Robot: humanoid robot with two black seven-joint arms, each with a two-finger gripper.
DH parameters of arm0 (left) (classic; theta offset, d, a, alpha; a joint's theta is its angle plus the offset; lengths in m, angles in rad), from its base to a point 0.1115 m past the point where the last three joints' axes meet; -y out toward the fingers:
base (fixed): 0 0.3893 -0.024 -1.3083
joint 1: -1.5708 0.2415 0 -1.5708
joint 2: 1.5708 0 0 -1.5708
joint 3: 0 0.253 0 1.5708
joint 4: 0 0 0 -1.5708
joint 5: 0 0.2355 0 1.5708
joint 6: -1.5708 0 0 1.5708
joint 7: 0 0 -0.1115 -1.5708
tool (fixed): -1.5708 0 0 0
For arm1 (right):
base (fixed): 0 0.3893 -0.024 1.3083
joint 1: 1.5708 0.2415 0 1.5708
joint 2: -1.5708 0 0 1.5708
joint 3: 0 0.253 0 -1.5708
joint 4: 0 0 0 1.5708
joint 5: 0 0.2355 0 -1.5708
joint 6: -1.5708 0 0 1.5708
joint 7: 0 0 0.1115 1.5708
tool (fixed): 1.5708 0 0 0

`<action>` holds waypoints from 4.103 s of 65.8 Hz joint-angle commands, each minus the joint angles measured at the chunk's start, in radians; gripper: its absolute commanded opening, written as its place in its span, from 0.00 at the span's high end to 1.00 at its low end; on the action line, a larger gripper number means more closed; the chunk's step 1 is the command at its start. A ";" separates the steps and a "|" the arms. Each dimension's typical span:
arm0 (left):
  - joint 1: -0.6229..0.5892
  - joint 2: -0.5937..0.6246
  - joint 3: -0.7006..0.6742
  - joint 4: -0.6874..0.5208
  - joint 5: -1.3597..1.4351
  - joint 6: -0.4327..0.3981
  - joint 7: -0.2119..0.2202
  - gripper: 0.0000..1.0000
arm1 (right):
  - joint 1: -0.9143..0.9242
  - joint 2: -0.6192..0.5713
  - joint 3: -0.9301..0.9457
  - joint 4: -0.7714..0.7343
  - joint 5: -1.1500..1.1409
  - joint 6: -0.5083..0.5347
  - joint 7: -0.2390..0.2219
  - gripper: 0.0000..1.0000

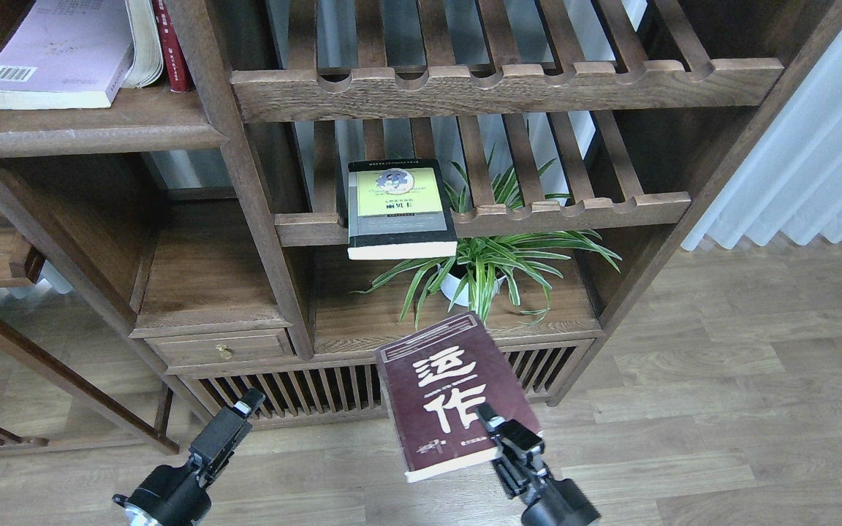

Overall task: Organize books on shelf
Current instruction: 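Lower the dark red book and pass it to the left gripper, then lift the dark red book with the left gripper onto the top-left shelf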

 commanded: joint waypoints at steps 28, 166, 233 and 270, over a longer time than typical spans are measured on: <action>0.005 -0.039 0.096 0.002 -0.019 0.000 -0.016 0.05 | -0.012 0.011 -0.062 0.000 -0.005 0.000 -0.047 0.96; -0.446 0.634 -0.105 -0.104 -0.148 0.000 -0.027 0.96 | -0.027 0.011 -0.097 -0.066 -0.127 0.000 -0.056 0.04; -1.036 0.580 -0.122 0.157 0.034 0.000 0.071 0.95 | -0.027 0.011 -0.089 -0.066 -0.127 0.000 -0.054 0.04; -1.245 0.280 -0.228 0.492 0.580 0.000 0.078 0.93 | -0.025 0.011 -0.085 -0.066 -0.124 0.000 -0.053 0.04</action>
